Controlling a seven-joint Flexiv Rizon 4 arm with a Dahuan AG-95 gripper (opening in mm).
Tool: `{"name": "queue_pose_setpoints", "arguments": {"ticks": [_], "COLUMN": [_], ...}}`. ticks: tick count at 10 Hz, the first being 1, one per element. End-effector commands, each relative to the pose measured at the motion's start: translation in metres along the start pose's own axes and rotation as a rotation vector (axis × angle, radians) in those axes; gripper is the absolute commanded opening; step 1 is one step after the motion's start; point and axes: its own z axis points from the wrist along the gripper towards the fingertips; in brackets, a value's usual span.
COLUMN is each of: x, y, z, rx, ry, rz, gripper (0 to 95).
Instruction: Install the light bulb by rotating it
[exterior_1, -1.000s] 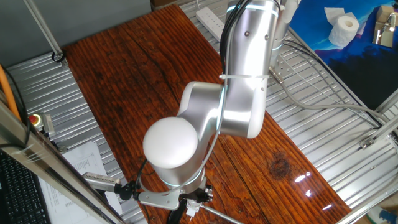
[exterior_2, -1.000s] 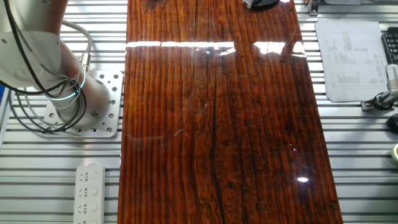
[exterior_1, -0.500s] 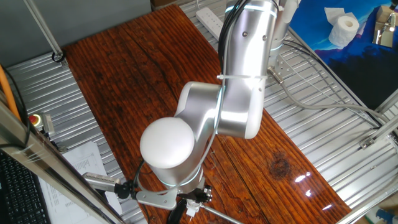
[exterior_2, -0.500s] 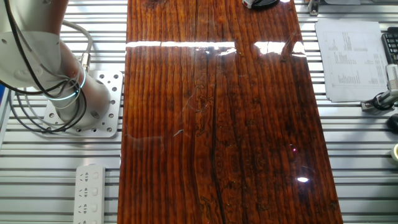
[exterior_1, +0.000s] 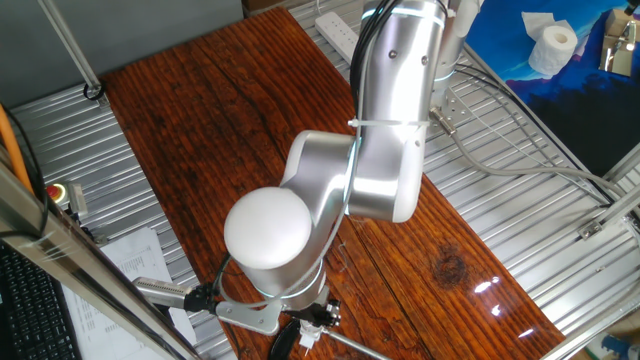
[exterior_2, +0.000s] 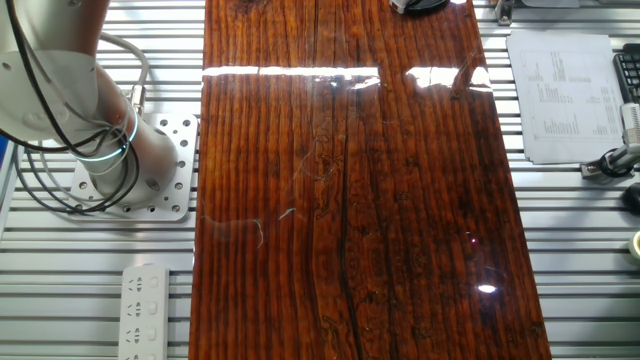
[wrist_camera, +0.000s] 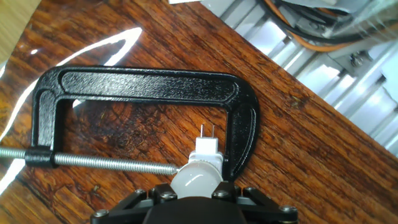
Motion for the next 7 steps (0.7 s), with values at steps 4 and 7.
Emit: {"name": "queue_pose_setpoints", "arguments": {"ticks": [4,7], "x": [0.0011,0.0032], "y": [-0.0015,-0.0046], "z": [0.0004,0.0000], "rx": [0.002,-0.001], "ry": [0.000,-0.003], "rz": [0.108,0.156], "gripper": [19.0,19.0]}}
